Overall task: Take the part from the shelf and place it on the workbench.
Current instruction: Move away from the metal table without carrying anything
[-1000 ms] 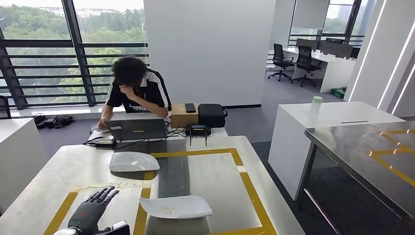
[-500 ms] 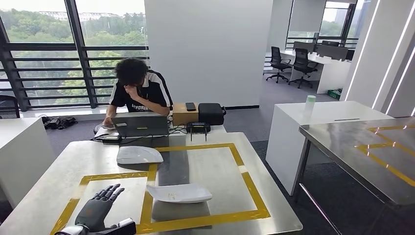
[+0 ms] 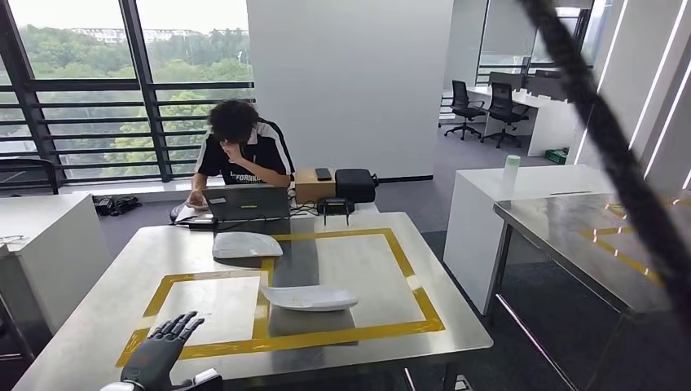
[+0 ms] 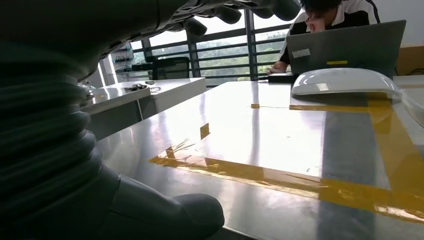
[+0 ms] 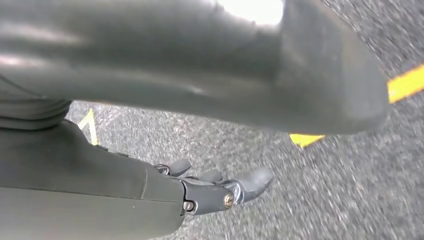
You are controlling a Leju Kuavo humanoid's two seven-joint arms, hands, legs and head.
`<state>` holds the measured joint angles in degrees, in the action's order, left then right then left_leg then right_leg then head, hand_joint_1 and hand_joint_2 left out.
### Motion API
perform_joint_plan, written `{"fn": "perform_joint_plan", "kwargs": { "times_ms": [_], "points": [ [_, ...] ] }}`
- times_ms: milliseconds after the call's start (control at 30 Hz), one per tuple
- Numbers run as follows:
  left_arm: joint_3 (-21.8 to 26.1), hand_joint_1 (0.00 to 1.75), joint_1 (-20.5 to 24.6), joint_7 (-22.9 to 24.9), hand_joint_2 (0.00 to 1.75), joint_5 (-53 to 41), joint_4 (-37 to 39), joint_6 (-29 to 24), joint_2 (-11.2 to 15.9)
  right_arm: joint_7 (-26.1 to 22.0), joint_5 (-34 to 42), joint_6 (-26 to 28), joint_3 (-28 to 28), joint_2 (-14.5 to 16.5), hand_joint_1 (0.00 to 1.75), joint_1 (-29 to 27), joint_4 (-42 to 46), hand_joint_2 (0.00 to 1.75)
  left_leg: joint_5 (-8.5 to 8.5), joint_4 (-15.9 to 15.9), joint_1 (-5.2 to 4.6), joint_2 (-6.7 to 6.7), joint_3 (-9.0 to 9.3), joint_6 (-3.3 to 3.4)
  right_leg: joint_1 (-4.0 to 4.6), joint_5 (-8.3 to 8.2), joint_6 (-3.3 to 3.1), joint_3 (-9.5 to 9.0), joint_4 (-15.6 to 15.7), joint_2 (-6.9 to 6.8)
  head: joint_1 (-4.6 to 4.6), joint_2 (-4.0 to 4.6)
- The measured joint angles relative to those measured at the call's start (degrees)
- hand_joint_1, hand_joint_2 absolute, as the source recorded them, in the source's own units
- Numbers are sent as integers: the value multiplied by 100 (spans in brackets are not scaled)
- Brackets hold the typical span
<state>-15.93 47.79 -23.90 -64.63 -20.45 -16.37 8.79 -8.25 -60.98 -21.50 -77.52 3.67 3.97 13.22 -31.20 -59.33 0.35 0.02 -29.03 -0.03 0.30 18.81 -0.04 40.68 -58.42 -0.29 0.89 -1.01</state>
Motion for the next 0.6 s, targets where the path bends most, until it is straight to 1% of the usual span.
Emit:
{"fn": "perform_joint_plan", "kwargs": {
  "times_ms": [33, 67, 100, 133, 167, 200, 233, 267, 300, 333, 367, 400, 433, 467, 500, 533, 567, 600],
  "points": [
    [-1, 0, -5, 3, 175, 7, -1, -4, 4, 2, -12, -2, 0, 5, 0, -4, -1, 0, 74, 9, -2, 14, -53, 60, -15, 120, 37, 38, -70, 7, 1, 2],
    [-1, 0, -10, 5, 175, 14, -3, -8, 9, 1, -22, -3, 1, 9, 0, -6, -1, 0, 158, 21, 4, 27, -119, 111, -26, 368, 72, 105, -246, 14, 1, 3],
    [-1, 0, -16, 6, 175, 20, -6, -14, 16, 1, -28, -5, 1, 14, 0, -5, -2, 0, 244, 22, 8, 33, -200, 140, -37, 711, 101, 184, -530, 19, 2, 5],
    [-1, 0, -28, 7, 175, 25, -9, -21, 25, 0, -32, -5, 1, 16, 0, -3, -2, 0, 328, 22, 8, 31, -291, 156, -40, 1044, 125, 254, -886, 21, 6, 5],
    [0, 0, -45, 7, 175, 27, -11, -29, 37, -1, -34, -5, 2, 16, 0, -1, -2, 0, 415, 19, 8, 30, -394, 161, -45, 1264, 143, 303, -1255, 23, 6, 5],
    [0, 0, -69, 8, 175, 28, -12, -34, 46, -2, -37, -5, 2, 16, 0, 1, -2, 0, 502, 16, 7, 30, -509, 155, -51, 1322, 152, 301, -1543, 24, 7, 6],
    [0, 0, -96, 8, 175, 28, -12, -37, 56, -2, -39, -5, 2, 16, 0, 1, -2, 0, 588, 12, 8, 29, -627, 145, -56, 1241, 155, 229, -1689, 24, 8, 5],
    [0, 0, -123, 10, 175, 28, -12, -38, 68, -2, -42, -5, 2, 16, 0, 3, -2, 0, 673, 8, 10, 28, -742, 130, -62, 1086, 153, 73, -1655, 25, 7, 5],
    [0, 0, -146, 14, 175, 28, -14, -38, 79, -1, -49, -5, 2, 16, 0, 6, -2, 0, 753, 2, 13, 26, -842, 108, -66, 957, 147, -185, -1423, 25, 8, 5],
    [0, 0, -164, 20, 175, 28, -26, -38, 91, 0, -58, -4, 4, 16, 0, 15, -2, 0, 823, -4, 13, 23, -925, 79, -63, 959, 134, -527, -1028, 29, 9, 4],
    [0, 0, -173, 28, 175, 28, -43, -38, 106, 0, -69, -4, 9, 14, 0, 25, -2, 0, 885, -9, 14, 26, -980, 43, -49, 1044, 104, -844, -608, 40, 7, 4],
    [-1, 0, -175, 34, 175, 28, -60, -38, 119, 1, -81, -4, 15, 12, 0, 34, -2, 0, 944, -4, 15, 31, -1005, 3, -31, 1150, 68, -1075, -269, 50, 5, 4],
    [-1, 0, -175, 39, 175, 28, -78, -38, 131, 1, -89, -4, 21, 10, 0, 39, -2, 0, 1002, 13, 16, 37, -1012, -38, -10, 1234, 23, -1194, -64, 59, 2, 5],
    [-1, 0, -174, 44, 175, 29, -86, -38, 144, 2, -97, -4, 26, 9, 0, 37, -2, 0, 1063, 38, 19, 45, -1008, -79, 5, 1222, -28, -1188, 3, 63, -1, 5],
    [-1, 0, -176, 46, 175, 29, -89, -38, 159, 2, -108, -4, 30, 9, 0, 34, -2, 0, 1086, 47, 27, 43, -1015, -114, 2, 1162, -76, -1149, 11, 51, -4, 5],
    [-1, 0, -180, 43, 175, 30, -94, -36, 176, 2, -116, -3, 31, 9, 0, 33, -2, 0, 1021, 8, 33, 38, -1050, -142, -3, 1101, -125, -1108, 18, 39, -6, 6],
    [-1, 0, -184, 39, 175, 30, -98, -33, 196, 1, -124, -3, 32, 9, 0, 34, -2, 0, 843, -126, 38, 30, -1113, -163, -10, 1033, -174, -1054, 33, 26, -9, 6],
    [-1, 0, -185, 33, 175, 30, -103, -30, 214, 0, -128, -3, 33, 9, 0, 36, -2, 0, 571, -367, 43, 21, -1194, -178, -13, 965, -210, -1000, 39, 14, -12, 7]
  ]
}}
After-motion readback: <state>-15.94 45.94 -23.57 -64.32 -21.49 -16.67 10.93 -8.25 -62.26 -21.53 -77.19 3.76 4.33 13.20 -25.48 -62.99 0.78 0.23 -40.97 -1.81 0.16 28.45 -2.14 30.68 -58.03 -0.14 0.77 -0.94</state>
